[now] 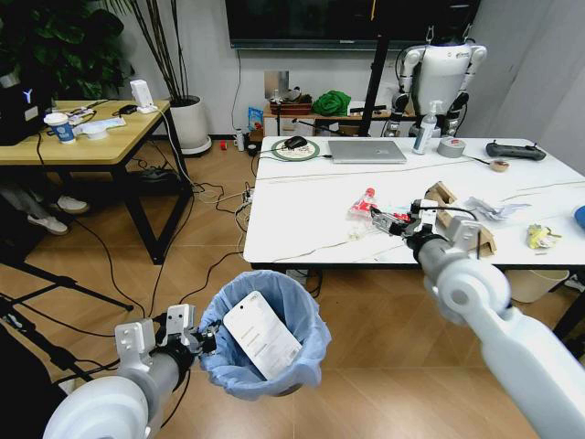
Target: Pick up the trash bin and place the trash from the table into it.
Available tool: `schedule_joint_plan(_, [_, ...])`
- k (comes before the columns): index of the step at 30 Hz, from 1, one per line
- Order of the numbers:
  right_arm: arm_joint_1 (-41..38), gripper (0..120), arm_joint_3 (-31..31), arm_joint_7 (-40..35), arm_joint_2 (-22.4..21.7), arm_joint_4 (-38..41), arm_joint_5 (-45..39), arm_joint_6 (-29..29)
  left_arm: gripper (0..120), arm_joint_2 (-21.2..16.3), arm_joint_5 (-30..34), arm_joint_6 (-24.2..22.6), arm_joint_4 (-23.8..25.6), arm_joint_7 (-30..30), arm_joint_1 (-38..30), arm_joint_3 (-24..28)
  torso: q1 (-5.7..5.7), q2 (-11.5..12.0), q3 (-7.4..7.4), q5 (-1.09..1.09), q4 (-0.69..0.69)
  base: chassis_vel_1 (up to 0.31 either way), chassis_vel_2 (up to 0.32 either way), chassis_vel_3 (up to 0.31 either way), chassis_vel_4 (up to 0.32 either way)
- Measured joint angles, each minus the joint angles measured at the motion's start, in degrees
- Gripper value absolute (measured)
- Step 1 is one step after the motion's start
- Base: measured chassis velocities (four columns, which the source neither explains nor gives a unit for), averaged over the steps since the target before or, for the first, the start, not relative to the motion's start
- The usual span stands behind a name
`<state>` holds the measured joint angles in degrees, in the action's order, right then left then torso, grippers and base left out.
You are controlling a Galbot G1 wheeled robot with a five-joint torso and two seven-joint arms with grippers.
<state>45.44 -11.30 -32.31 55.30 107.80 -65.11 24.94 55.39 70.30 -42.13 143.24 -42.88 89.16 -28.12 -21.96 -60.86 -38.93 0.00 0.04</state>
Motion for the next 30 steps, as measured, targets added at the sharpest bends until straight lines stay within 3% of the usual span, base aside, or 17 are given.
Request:
schedule_joint_plan(12, [-11.8,100,7.4,-2.4,5.3,-10.9,-0.8,2.1,0,-0.3,0.3,0.0,0.0,0.0,-0.1,-0.2,0.01,0.0,0.01,-0.01,0.00,0.000,0.000,0.000,0.000])
schedule_joint_plan(17, [-15.8,100,9.0,-5.9,9.4,-18.2,-4.1,4.8,0,-0.1,0.3,0.0,0.0,0.0,0.0,-0.3,0.01,0.0,0.01,0.00,0.01,0.000,0.000,0.000,0.000])
schedule_joint_plan(30, [-18.1,100,10.0,-6.2,9.8,-23.6,-2.9,6.5,0,0.0,0.4,0.0,0.0,0.3,-0.1,-0.6,0.01,0.0,0.01,0.00,0.00,0.000,0.000,0.000,0.000])
